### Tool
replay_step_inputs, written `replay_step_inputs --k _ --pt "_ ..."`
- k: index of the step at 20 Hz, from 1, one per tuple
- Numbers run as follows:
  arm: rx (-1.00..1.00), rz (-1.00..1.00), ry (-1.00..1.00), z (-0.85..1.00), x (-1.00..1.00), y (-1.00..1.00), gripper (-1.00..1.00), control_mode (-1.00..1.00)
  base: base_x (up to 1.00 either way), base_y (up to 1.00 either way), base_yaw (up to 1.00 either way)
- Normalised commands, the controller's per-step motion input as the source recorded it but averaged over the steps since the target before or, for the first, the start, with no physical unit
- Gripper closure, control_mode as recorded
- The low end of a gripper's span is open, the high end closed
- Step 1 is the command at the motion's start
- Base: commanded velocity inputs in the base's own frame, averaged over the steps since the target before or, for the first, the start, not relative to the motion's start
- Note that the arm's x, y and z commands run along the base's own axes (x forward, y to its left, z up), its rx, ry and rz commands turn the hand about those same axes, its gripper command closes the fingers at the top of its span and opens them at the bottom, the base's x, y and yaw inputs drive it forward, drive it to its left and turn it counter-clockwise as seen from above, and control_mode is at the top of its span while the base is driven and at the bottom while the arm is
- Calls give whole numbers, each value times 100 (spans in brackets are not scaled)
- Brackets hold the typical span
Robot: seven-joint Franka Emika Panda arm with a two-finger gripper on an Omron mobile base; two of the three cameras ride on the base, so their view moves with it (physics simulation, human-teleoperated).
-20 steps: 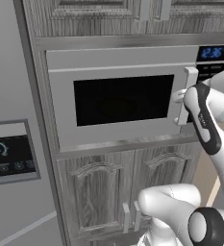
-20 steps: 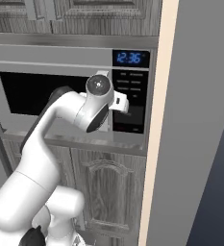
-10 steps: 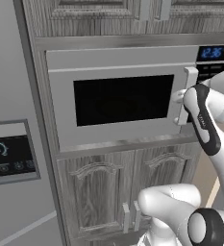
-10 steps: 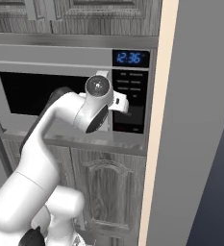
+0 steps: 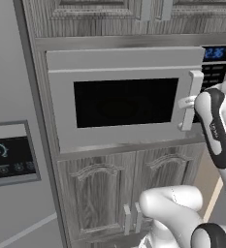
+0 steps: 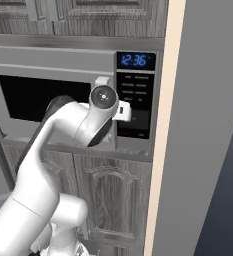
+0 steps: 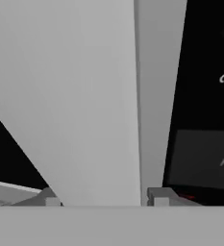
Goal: Pick the shrimp from the counter and place it in the microwave. Then turn on the microwave.
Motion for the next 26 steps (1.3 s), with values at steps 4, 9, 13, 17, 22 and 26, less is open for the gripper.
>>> replay_step_inputs --k 4,9,13,17,22,26 --pt "0 9 -9 0 -46 7 100 -100 0 0 0" --pt "0 6 -5 5 -48 7 100 -100 0 0 0" --pt "0 5 -5 8 -46 8 100 -100 0 0 0" --pt "0 6 -6 8 -48 9 100 -100 0 0 0" --pt "0 6 -8 11 -48 11 100 -100 0 0 0" --pt "0 5 -7 14 -48 13 100 -100 0 0 0"
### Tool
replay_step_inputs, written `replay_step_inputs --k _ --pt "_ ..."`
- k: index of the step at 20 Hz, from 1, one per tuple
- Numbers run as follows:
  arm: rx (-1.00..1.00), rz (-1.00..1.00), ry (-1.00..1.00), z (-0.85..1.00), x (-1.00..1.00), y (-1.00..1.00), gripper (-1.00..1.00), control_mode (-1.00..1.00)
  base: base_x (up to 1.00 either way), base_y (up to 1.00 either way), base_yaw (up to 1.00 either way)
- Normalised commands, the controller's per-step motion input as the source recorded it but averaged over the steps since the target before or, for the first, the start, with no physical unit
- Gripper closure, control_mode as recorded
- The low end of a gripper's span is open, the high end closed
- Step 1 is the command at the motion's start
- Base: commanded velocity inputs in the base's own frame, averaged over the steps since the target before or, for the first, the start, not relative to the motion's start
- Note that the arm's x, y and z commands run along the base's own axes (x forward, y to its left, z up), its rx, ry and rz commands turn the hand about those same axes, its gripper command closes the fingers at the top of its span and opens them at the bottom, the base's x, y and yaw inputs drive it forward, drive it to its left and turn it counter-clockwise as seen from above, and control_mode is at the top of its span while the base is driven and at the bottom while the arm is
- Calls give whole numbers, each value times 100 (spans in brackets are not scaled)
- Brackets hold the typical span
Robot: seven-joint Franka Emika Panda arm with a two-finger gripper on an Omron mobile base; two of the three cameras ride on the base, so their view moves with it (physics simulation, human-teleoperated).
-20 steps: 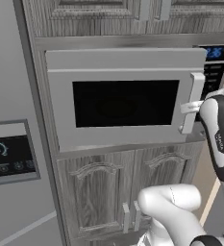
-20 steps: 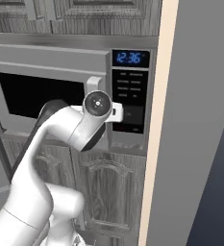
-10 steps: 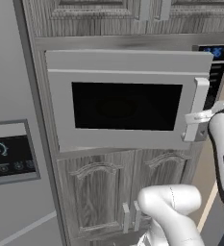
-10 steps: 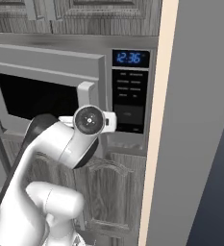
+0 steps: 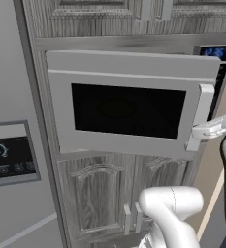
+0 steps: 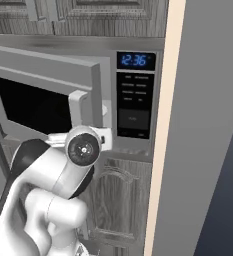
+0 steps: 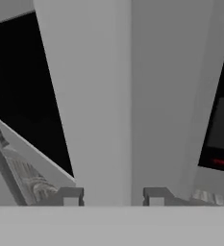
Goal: Pick the shrimp from the counter and place it in the microwave. Then turn on the microwave.
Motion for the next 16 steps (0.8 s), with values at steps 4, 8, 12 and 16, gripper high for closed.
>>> replay_step_inputs --k 4,8,12,16 --pt "0 1 -3 15 -46 18 100 -100 0 0 0" --pt "0 0 -1 16 -42 20 100 -100 0 0 0" --pt "0 0 0 16 -42 21 100 -100 0 0 0" --pt "0 0 0 16 -43 24 100 -100 0 0 0"
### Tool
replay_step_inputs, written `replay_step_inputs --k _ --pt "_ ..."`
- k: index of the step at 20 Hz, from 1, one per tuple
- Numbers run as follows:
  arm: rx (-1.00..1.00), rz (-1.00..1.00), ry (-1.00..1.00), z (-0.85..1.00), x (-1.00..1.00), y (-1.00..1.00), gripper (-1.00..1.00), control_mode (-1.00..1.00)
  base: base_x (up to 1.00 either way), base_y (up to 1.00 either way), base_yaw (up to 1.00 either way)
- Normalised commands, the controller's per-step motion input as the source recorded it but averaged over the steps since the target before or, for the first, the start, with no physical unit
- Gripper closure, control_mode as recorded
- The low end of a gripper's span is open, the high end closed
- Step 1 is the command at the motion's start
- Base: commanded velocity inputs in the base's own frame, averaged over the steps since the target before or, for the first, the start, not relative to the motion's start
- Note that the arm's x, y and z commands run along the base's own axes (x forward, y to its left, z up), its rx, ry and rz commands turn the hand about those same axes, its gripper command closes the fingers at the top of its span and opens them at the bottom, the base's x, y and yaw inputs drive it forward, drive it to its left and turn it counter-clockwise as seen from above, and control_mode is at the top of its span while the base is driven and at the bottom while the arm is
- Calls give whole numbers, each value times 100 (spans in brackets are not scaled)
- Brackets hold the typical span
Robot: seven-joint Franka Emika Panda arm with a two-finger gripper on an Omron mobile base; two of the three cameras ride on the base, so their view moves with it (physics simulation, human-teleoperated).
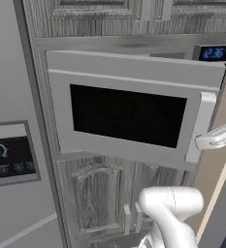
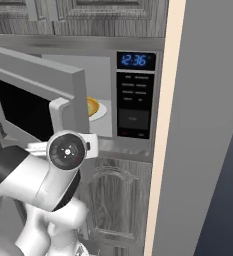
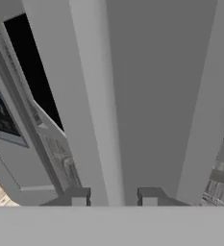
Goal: Pick the shrimp from the counter and place it in the microwave. Then turn on the microwave.
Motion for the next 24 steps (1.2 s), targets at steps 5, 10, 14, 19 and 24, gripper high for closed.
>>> replay_step_inputs --k 5,10,14,19,24 --pt "0 0 -3 14 -45 27 100 -100 0 0 0" --pt "0 0 -7 14 -46 28 100 -100 0 0 0" --pt "0 -1 -9 13 -45 30 100 -100 0 0 0" --pt "-1 -3 -11 11 -42 29 100 -100 0 0 0" --pt "-8 -6 -2 1 -19 15 100 -100 0 0 0"
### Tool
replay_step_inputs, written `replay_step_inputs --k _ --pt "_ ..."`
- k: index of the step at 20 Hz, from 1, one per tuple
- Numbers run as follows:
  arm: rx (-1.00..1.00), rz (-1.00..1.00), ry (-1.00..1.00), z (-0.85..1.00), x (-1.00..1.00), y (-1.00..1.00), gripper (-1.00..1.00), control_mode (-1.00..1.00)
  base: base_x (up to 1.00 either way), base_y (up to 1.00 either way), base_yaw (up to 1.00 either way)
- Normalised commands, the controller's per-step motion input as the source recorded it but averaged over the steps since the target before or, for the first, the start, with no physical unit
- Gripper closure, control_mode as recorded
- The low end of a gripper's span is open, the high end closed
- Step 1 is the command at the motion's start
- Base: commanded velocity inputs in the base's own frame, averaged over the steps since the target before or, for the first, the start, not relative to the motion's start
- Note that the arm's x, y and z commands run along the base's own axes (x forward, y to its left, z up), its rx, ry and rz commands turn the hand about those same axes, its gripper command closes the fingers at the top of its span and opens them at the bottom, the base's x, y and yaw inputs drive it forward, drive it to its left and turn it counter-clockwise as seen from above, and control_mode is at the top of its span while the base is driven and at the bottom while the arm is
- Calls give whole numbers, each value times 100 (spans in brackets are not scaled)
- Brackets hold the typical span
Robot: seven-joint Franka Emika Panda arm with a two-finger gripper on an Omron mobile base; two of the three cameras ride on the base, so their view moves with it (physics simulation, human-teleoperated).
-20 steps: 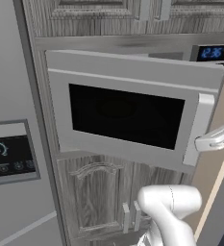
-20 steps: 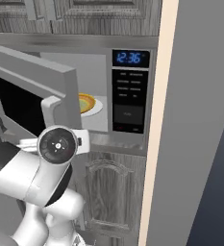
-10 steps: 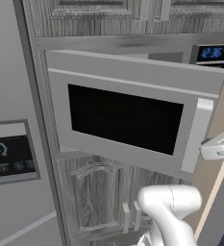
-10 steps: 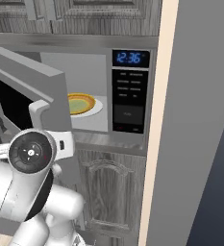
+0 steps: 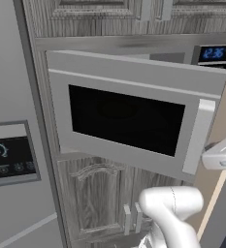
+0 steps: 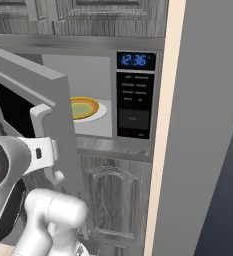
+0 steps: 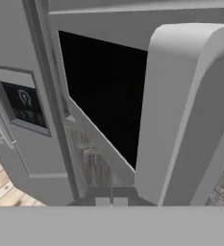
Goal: Pick the shrimp from the counter and place it in the microwave. Then turn on the microwave.
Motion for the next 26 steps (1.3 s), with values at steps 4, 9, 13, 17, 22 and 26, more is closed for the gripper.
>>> replay_step_inputs --k 4,9,13,17,22,26 --pt "-11 -11 1 0 -15 -3 -100 -100 0 0 0" --pt "-3 -12 10 2 -25 -23 -100 -100 0 0 0" --pt "0 -9 9 6 -29 -35 -100 -100 0 0 0" --pt "4 -9 14 11 -17 -39 -100 -100 0 0 0" --pt "14 -4 13 14 -6 -35 -100 -100 0 0 0" --pt "22 -1 6 10 -5 -23 -100 -100 0 0 0"
